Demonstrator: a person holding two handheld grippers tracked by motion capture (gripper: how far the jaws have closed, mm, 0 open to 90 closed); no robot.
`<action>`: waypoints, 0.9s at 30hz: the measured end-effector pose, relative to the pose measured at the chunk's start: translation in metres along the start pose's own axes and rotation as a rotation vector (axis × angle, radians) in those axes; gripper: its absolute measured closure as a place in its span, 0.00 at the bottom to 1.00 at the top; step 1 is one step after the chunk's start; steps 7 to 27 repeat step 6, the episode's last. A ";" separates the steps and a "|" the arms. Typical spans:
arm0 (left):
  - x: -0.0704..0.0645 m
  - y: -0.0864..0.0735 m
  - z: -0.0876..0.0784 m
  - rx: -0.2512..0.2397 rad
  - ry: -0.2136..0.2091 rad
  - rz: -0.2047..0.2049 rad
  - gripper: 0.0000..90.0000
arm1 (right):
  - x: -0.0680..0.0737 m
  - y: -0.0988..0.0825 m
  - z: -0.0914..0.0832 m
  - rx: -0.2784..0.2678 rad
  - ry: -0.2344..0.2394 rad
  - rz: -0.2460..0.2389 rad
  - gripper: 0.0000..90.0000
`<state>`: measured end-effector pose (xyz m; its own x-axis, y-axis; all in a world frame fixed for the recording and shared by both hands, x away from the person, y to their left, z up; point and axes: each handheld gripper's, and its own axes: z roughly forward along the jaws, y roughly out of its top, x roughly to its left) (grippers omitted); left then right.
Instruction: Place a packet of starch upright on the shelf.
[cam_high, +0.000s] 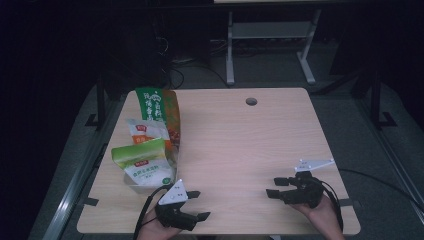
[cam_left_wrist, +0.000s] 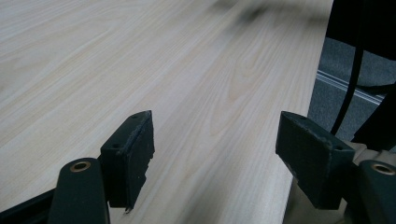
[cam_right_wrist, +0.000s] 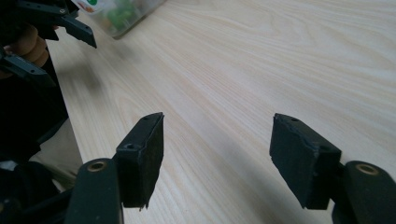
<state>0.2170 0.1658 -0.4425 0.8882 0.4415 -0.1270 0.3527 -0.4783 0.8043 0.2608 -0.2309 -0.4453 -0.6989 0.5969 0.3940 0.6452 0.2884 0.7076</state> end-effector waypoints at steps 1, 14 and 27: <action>0.000 0.000 0.000 -0.001 -0.001 0.004 0.31 | 0.001 -0.002 -0.001 -0.007 -0.004 0.001 0.38; 0.000 0.002 0.000 -0.001 0.000 0.009 0.31 | 0.011 -0.005 -0.004 -0.065 -0.047 -0.041 0.35; 0.000 0.002 0.000 -0.001 0.000 0.009 0.31 | 0.011 -0.005 -0.004 -0.065 -0.047 -0.041 0.35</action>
